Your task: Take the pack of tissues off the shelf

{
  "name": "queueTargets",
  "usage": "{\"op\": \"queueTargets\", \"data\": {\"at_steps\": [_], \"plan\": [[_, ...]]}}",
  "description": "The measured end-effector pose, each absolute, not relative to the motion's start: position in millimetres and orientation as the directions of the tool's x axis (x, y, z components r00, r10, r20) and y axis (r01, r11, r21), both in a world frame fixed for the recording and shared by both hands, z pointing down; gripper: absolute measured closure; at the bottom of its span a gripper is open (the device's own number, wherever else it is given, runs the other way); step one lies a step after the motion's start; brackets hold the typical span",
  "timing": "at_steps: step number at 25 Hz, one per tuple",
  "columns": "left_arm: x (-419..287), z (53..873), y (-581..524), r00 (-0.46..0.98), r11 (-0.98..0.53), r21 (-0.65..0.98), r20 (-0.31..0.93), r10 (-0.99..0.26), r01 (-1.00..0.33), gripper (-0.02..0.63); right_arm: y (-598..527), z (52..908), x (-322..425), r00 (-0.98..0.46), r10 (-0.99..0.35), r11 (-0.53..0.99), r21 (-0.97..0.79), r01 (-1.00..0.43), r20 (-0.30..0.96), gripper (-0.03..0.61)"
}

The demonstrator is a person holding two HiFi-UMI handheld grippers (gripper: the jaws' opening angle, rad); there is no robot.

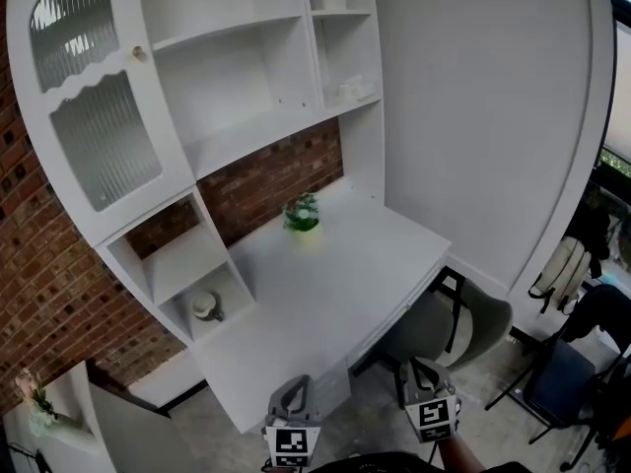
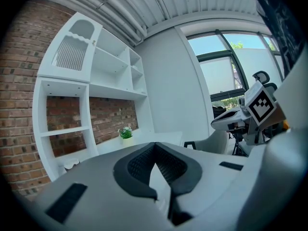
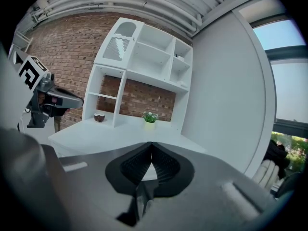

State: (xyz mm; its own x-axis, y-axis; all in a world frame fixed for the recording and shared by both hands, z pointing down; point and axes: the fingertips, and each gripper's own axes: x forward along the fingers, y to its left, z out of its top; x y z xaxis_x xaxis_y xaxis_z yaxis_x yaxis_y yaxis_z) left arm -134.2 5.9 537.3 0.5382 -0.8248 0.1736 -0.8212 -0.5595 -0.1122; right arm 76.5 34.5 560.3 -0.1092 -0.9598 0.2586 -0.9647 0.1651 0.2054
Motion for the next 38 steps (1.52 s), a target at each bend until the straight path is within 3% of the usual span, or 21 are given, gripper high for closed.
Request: {"op": "queueTargets", "data": {"at_steps": [6,15,38], "plan": [[-137,534,-5,0.55,-0.579,-0.188,0.184,-0.814,-0.793,0.603,34,562,78,-0.075,-0.96,0.132,0.199,-0.971,0.269,0.574],[-133,544,-22,0.546,-0.577,-0.151,0.205,-0.813,-0.803,0.603,15,566,88,-0.064,-0.957,0.12,0.187,-0.975,0.282,0.574],[-108,523,-159,0.513,-0.548,-0.184,0.206,-0.833,-0.816,0.603,-150,522,126,-0.105,-0.972,0.141,0.165,-0.976,0.212,0.574]]}}
